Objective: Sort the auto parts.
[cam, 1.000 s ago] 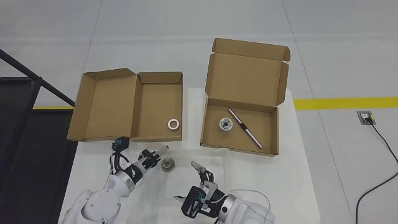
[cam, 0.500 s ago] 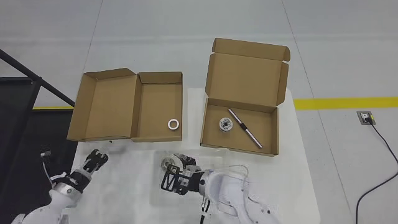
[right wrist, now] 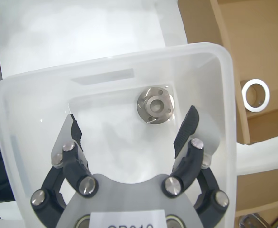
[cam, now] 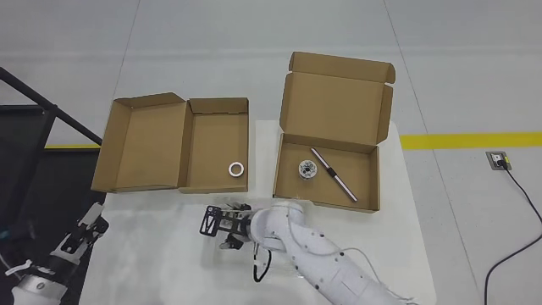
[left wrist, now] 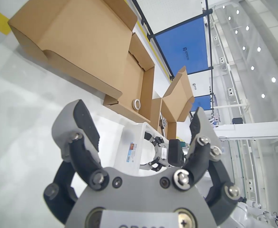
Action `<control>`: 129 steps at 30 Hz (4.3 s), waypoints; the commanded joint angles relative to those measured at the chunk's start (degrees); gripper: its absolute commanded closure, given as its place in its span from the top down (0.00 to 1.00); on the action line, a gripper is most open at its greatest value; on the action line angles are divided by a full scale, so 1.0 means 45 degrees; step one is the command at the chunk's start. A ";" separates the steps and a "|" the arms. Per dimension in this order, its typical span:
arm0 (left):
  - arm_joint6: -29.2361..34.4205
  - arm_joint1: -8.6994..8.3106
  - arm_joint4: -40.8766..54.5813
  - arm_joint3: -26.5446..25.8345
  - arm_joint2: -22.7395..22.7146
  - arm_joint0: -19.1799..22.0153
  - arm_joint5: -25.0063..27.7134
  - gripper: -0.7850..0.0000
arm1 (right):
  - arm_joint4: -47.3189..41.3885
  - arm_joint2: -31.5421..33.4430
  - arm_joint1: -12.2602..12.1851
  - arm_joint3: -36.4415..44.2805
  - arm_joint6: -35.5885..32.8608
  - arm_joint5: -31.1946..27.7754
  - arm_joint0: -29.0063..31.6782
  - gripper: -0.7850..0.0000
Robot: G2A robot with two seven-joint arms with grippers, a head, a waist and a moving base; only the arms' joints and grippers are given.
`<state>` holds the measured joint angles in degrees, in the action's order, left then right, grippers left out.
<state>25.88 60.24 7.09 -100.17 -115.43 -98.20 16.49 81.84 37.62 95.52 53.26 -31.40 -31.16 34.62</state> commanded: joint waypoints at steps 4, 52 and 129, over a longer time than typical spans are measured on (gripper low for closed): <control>0.0051 0.0017 -0.0126 -0.0064 0.0185 0.0112 -0.0090 1.00 | 0.0091 -0.0421 0.0358 -0.1006 0.0586 0.0388 -0.0428 1.00; 0.0209 0.0162 -0.0291 -0.0046 0.0365 0.0108 -0.0087 1.00 | 0.0305 -0.2023 0.2843 -0.5852 0.0841 0.0591 -0.2335 0.33; 0.0446 0.0326 0.0700 -0.0427 -0.0576 -0.0485 0.0493 1.00 | 0.6790 0.1419 -0.0707 0.7014 0.2842 0.2786 0.4195 0.00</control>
<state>27.89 61.70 10.24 -102.09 -118.02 -100.38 18.71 112.34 43.98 92.34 85.06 -18.43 -18.84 53.24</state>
